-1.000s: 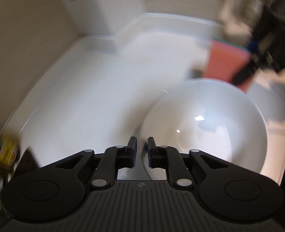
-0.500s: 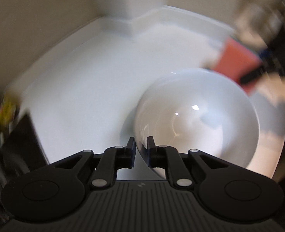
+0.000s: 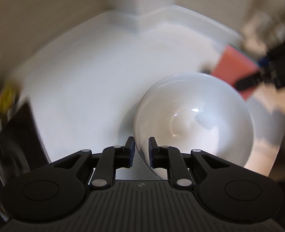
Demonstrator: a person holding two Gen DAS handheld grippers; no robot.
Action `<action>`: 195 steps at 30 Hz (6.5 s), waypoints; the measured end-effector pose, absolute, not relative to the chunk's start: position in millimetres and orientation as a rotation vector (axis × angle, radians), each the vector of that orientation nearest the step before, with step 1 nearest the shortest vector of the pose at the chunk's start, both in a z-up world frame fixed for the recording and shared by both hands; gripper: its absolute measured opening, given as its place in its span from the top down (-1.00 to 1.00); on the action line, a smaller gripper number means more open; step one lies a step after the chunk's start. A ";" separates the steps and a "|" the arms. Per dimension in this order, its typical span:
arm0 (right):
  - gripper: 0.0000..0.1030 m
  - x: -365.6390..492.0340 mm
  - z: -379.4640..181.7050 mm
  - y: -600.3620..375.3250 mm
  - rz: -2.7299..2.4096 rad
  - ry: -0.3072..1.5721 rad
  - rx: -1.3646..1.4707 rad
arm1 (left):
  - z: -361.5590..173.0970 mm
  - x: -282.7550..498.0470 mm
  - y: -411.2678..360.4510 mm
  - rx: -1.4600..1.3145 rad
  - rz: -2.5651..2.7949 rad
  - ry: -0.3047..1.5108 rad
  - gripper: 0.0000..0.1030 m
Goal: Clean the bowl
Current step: 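Hold the white bowl with the left gripper while the right gripper holds the sponge beside it, then keep the bowl steady with the left gripper while the right gripper holds the sponge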
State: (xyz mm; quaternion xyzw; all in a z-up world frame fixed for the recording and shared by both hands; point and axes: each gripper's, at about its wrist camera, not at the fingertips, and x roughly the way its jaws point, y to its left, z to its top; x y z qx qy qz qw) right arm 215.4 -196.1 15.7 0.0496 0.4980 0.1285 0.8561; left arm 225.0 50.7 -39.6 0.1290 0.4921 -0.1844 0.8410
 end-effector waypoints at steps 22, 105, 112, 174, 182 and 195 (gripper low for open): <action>0.47 214.3 16.4 -189.0 0.275 1.056 0.059 | -52.2 219.3 35.8 0.433 -0.455 0.977 0.74; 0.47 211.1 19.0 -183.0 0.317 1.050 0.060 | -40.6 231.1 37.5 0.601 -0.624 0.944 0.73; 0.47 230.0 18.5 -181.0 0.312 1.026 0.009 | -37.0 245.1 18.9 0.665 -0.672 0.921 0.73; 0.47 210.6 15.3 -156.5 0.262 1.039 0.074 | -26.6 196.3 41.7 0.477 -0.460 0.913 0.79; 0.47 194.3 14.1 -150.3 0.244 1.034 0.096 | -34.9 210.7 29.8 0.755 -0.706 0.787 0.83; 0.47 175.7 7.9 -151.4 0.125 0.959 0.211 | -34.4 204.9 62.1 0.386 -0.461 1.002 0.79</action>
